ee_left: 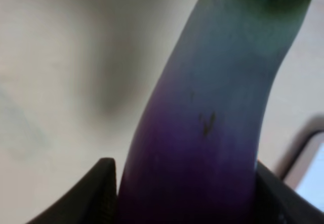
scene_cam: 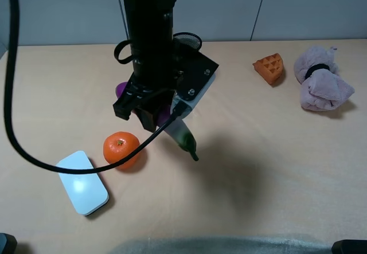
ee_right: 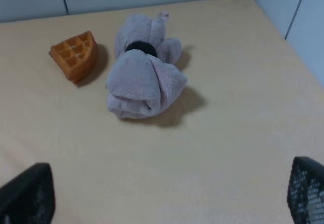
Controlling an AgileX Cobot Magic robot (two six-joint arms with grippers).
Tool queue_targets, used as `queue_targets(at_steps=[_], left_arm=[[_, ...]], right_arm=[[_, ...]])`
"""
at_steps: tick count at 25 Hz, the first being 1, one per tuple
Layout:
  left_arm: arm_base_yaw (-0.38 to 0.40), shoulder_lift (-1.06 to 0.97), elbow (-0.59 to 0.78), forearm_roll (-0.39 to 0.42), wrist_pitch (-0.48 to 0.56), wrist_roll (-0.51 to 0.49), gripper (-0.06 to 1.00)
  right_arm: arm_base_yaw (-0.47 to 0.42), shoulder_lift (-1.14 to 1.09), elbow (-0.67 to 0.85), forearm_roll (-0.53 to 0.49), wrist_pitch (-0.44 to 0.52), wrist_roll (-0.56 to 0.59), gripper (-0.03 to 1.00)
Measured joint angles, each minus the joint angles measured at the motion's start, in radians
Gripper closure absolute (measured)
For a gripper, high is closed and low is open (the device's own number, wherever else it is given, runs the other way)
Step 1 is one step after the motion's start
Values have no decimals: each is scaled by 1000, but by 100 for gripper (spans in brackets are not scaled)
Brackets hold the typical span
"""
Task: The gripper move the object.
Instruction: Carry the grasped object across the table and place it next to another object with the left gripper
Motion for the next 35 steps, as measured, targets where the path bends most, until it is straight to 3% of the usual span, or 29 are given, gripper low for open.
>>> queue_targets(at_steps=[12,35], left_arm=[[0,-22,59,0,-118,29,43],[0,104,60,0,-208,54,43]], right_arm=[[0,0,0,0,0,0,28],[0,0,0,0,0,0,28]])
